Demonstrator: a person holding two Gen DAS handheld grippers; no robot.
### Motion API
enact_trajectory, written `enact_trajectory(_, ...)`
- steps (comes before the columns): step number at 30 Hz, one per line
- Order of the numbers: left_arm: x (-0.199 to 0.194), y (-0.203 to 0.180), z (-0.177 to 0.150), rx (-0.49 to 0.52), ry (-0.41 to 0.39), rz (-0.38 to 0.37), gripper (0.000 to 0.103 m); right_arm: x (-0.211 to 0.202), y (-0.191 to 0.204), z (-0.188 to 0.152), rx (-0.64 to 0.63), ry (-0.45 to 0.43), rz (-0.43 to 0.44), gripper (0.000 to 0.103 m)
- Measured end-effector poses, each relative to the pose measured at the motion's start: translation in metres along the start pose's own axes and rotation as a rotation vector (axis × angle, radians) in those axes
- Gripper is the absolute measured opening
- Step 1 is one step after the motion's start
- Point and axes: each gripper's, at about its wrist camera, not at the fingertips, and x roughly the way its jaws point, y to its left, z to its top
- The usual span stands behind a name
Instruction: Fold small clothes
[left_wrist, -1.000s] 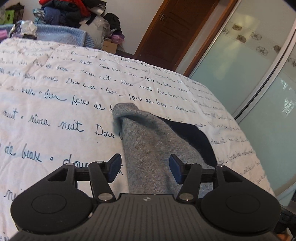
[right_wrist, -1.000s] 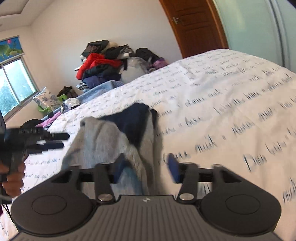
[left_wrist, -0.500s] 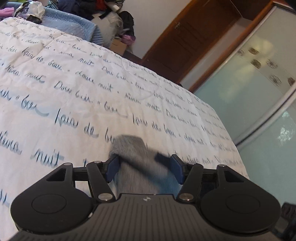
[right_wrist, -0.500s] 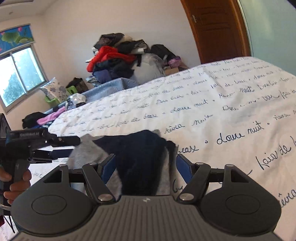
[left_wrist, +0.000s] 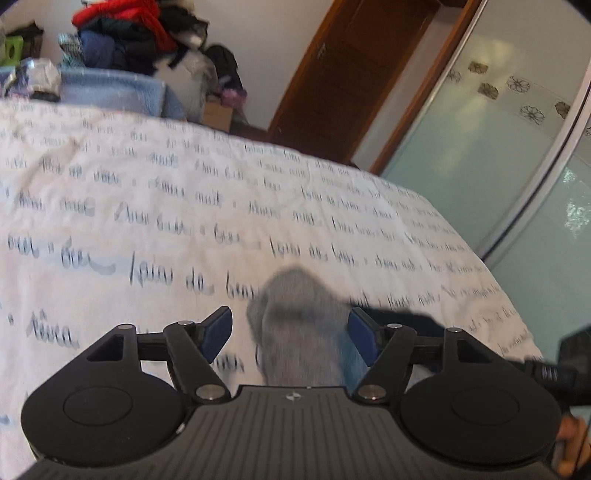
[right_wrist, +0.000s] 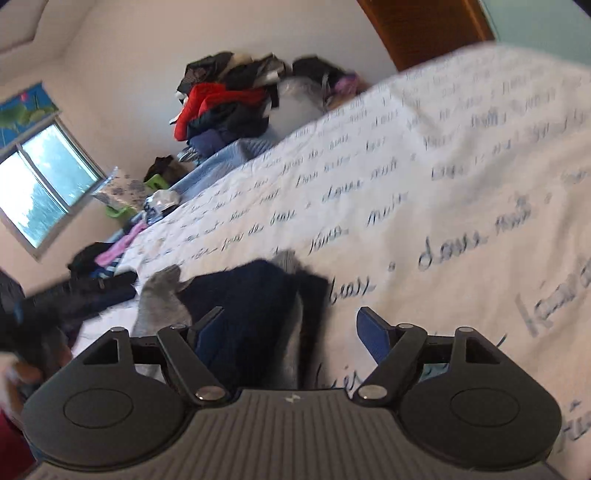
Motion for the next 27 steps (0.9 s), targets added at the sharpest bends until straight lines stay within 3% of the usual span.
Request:
enact_trajectory(6,0.018,0.022,-0.024,-0.147,0.074,-0.126,0.07,0.026,-0.008,0.003,0.074,0.096,0.145,0.078)
enact_trajectory(11,0.033,0.016,-0.028,-0.145,0.094,-0.173,0.069,0.048,0.003,0.006,0.015,0.129,0.185,0.079)
enact_trajectory(12,0.034,0.013,-0.029,-0.131,0.091,-0.163,0.06,0.051,0.005,0.007,0.009,0.132,0.193,0.076)
enact_trajectory(13,0.035,0.008,-0.029,-0.111,0.086,-0.152,0.052,0.053,0.006,0.008,0.001,0.131,0.193,0.062)
enact_trajectory(14,0.035,0.006,-0.029,-0.095,0.084,-0.144,0.038,0.055,0.009,0.009,-0.004,0.128,0.183,0.049)
enact_trajectory(15,0.034,0.004,-0.029,-0.08,0.075,-0.134,0.034,0.058,0.008,0.01,-0.002,0.135,0.17,0.028)
enact_trajectory(23,0.017,-0.014,-0.027,0.033,-0.026,-0.104,0.028,0.043,0.013,0.006,-0.066,0.046,0.169,0.021)
enact_trajectory(27,0.021,-0.018,-0.015,0.029,-0.057,-0.088,0.029,0.035,0.023,0.017,-0.112,-0.024,0.152,0.02)
